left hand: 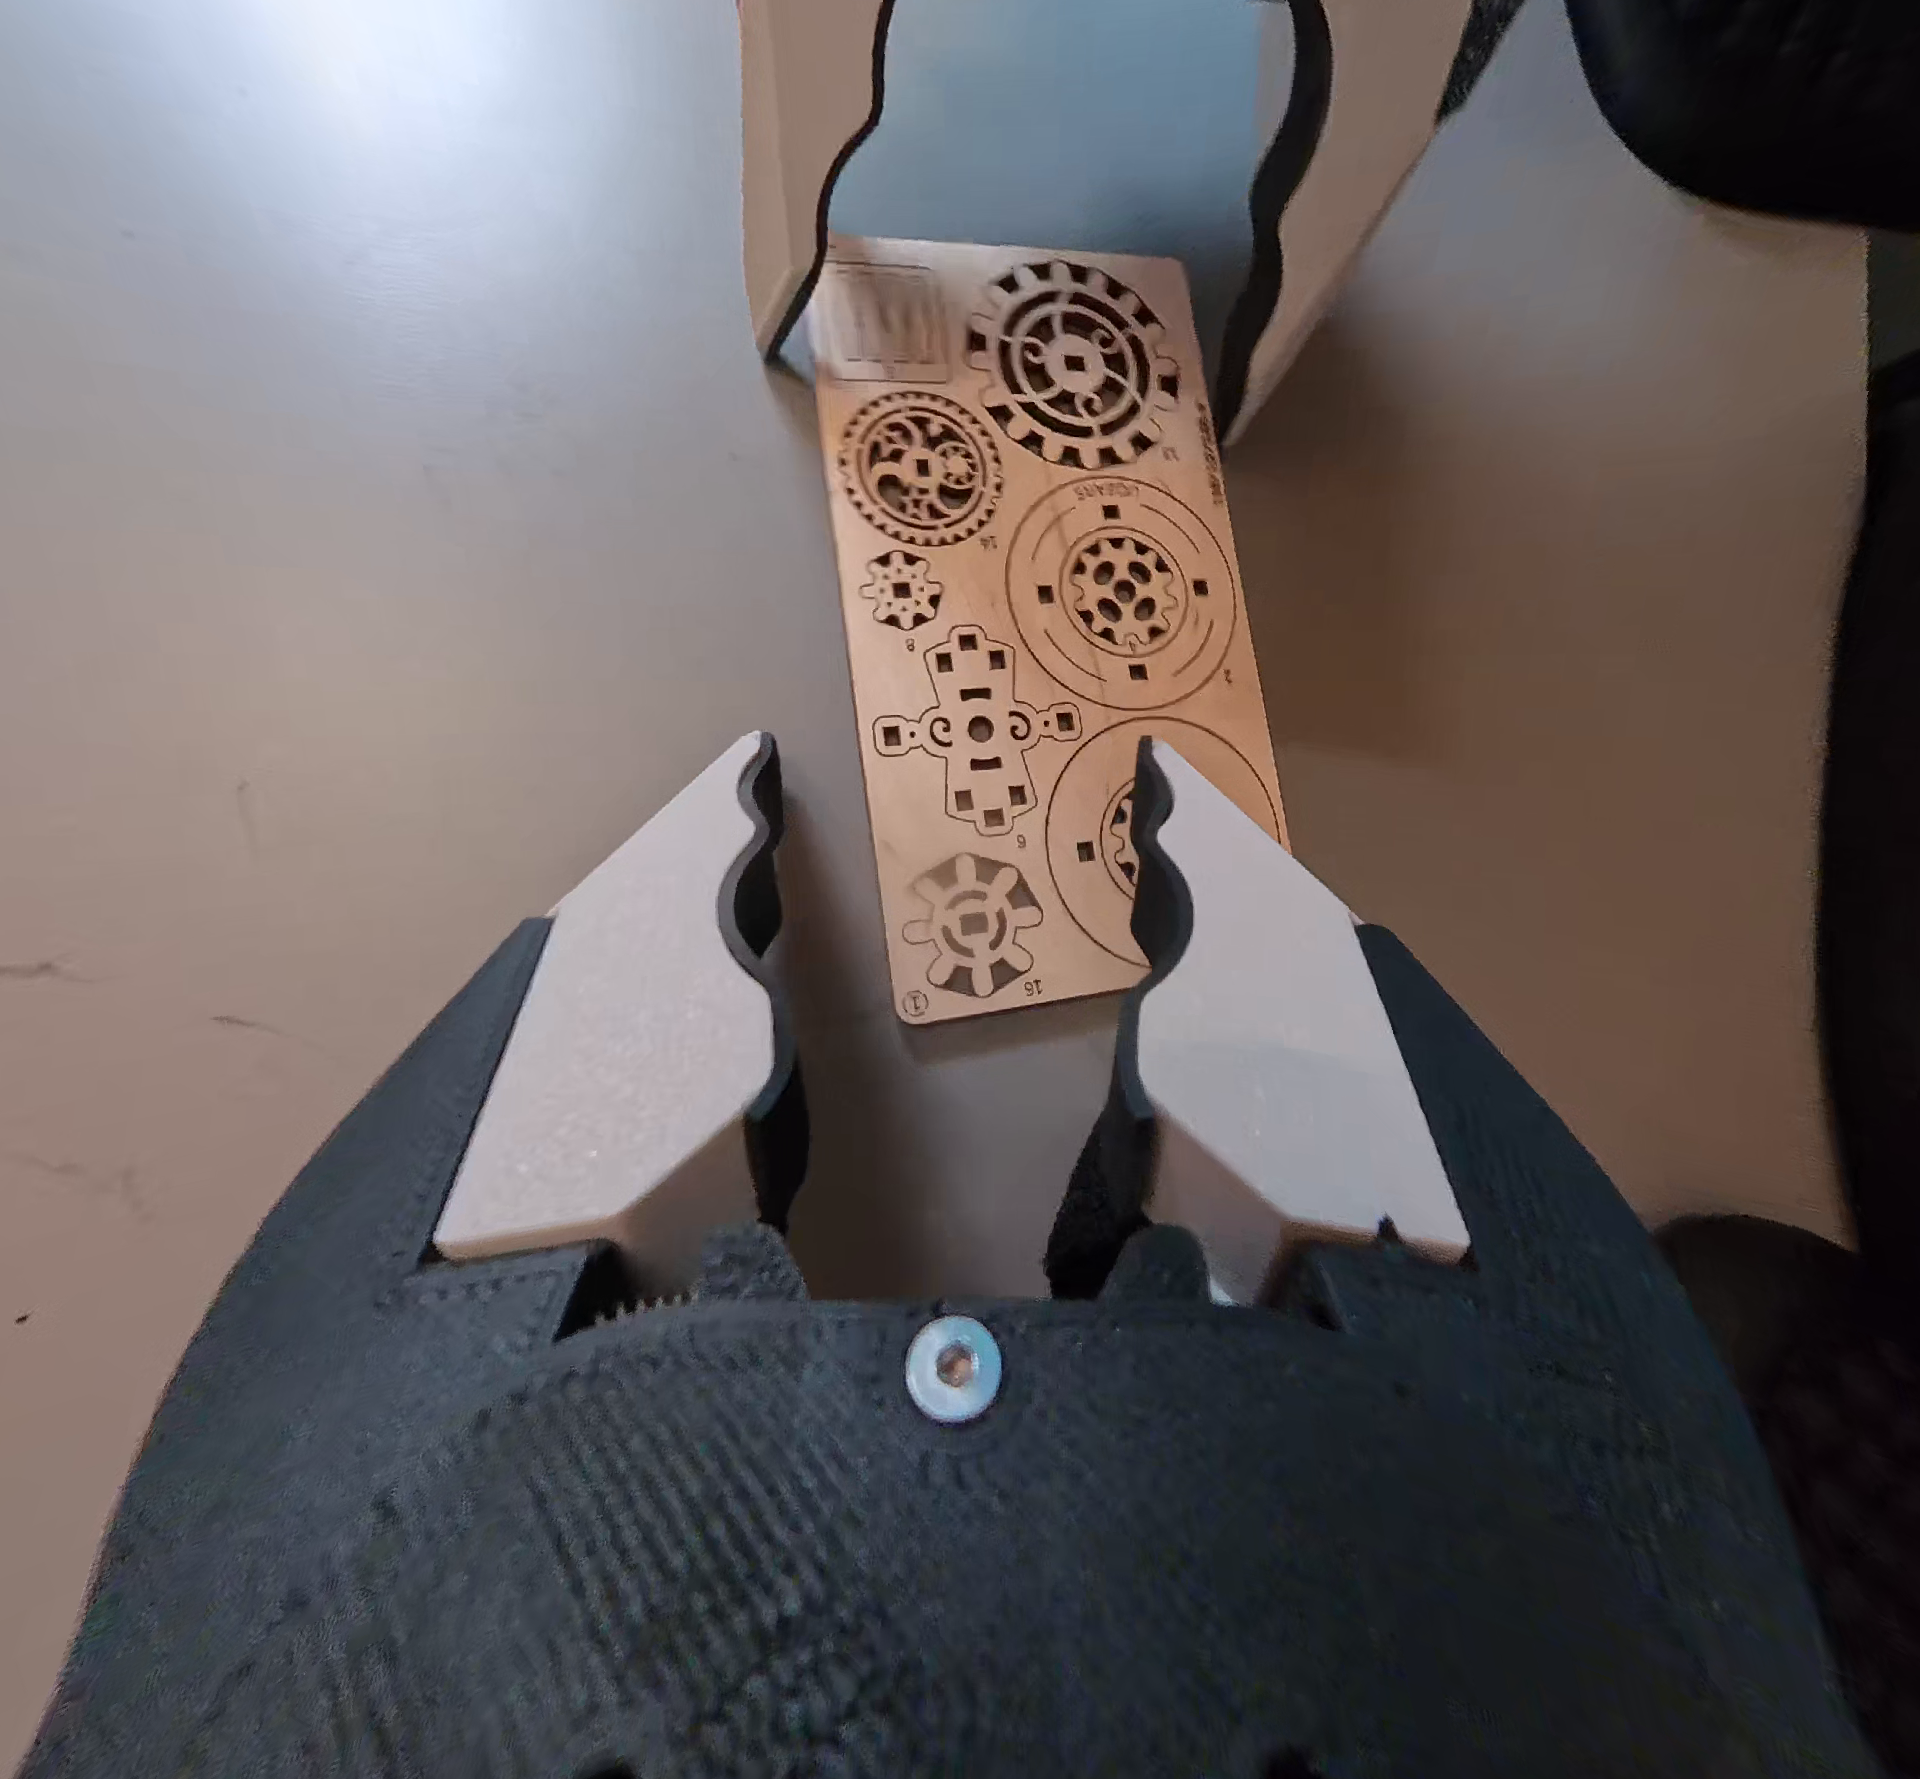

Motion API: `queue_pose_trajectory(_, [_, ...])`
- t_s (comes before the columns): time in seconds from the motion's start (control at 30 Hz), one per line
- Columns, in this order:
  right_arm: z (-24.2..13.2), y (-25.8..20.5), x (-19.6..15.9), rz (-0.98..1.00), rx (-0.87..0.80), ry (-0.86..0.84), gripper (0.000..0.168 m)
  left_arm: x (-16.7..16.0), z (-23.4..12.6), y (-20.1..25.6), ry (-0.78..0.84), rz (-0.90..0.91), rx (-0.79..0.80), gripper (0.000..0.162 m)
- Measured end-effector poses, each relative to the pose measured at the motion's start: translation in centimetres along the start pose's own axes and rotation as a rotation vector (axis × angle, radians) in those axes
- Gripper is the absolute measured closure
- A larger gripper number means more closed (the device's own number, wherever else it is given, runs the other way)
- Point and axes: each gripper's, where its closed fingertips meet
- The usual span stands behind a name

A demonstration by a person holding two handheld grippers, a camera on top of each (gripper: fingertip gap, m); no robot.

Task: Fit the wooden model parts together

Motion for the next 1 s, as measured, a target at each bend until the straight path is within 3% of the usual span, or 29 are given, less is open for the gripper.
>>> queue_pose_trajectory(0.03, [-0.1,-0.1,-0.2,-0.001,0.004,0.009,0.075,-0.1,0.1,0.1,-0.011,0.01,-0.001,0.093])
queue_pose_trajectory(0.23, [-0.9,-1.3,-1.4,0.049,-0.024,0.128,0.077,-0.1,0.5,0.5,-0.034,0.037,-0.001,0.085])
queue_pose_trajectory(0.5, [-4.2,-2.9,-0.7,0.037,-0.127,0.31,0.077,1.5,1.1,1.7,0.051,0.008,-0.095,0.091])
queue_pose_trajectory(0.8, [-5.7,-3.8,0.5,-0.099,-0.25,0.322,0.077,3.6,1.1,3.4,0.224,-0.083,-0.333,0.134])
queue_pose_trajectory(0.87, [-5.9,-2.6,0.5,-0.049,-0.298,0.369,0.085,4.5,0.2,3.1,0.296,-0.119,-0.348,0.142])
queue_pose_trajectory(0.9, [-6.5,-1.8,0.7,-0.007,-0.331,0.416,0.095,4.7,-0.1,2.6,0.321,-0.13,-0.324,0.157])
queue_pose_trajectory(1.0, [-7.9,0.0,0.6,0.186,-0.299,0.555,0.089,5.5,-1.2,1.2,0.402,-0.16,-0.272,0.16])
Point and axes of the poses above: each gripper's, where its closed fingertips meet, z out along the fingers, x out of its top, y = z × x across the jaws, and after that the axes turned 15 degrees about z, right-handed
